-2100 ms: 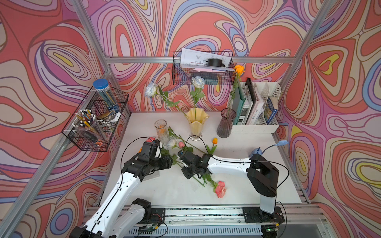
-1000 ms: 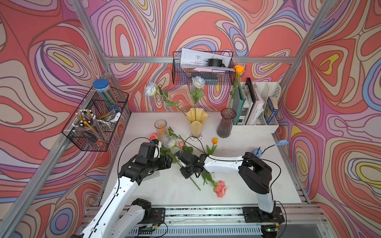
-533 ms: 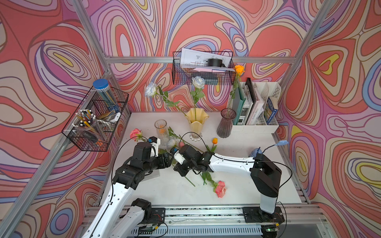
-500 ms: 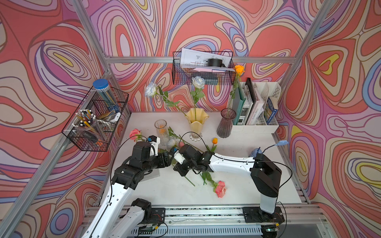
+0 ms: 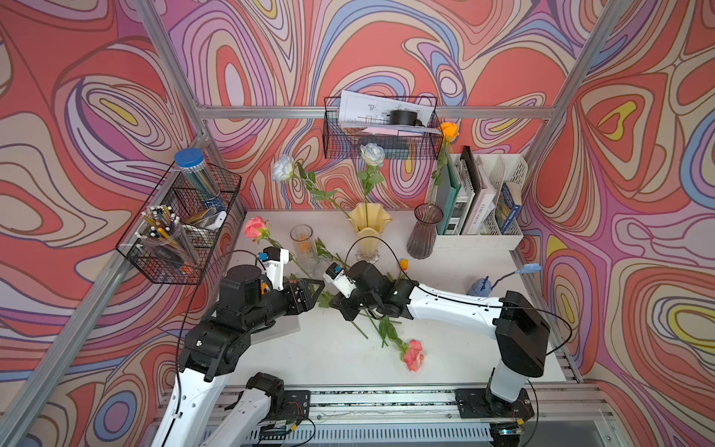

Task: Arrange the flowers in different vases according to their colors
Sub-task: Pick up the flower at the center of the board.

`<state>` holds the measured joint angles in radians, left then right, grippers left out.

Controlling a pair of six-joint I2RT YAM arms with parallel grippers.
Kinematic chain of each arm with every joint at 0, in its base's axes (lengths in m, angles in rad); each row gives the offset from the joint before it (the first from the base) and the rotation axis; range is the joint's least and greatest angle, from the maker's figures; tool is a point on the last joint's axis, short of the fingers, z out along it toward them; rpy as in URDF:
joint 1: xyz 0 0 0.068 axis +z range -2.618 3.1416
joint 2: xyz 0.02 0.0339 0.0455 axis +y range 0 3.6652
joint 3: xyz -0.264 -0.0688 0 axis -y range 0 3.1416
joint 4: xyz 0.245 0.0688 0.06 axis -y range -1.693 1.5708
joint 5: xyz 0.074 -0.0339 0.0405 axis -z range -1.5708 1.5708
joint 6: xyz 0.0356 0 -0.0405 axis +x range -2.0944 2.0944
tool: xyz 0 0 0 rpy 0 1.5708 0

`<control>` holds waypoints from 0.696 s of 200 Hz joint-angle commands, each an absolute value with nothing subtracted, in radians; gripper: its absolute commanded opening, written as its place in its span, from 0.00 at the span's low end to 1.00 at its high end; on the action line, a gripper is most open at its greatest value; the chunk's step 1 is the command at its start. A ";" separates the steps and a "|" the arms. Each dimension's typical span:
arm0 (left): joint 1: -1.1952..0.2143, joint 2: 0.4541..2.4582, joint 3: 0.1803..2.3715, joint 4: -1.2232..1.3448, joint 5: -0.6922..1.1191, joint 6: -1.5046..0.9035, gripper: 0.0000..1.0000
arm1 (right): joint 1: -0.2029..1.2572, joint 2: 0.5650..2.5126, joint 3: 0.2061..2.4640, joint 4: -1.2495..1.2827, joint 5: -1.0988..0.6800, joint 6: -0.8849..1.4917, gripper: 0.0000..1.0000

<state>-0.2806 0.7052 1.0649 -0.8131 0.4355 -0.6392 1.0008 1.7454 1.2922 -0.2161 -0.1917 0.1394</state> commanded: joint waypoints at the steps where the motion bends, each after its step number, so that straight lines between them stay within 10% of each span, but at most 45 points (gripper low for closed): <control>1: -0.275 0.667 1.020 -0.846 0.498 -0.761 0.70 | 0.996 1.693 1.273 -0.196 -0.140 0.126 0.00; 139: -0.276 0.623 0.826 -0.679 0.303 -0.922 0.70 | 1.003 1.619 1.271 -0.190 -0.245 0.193 0.00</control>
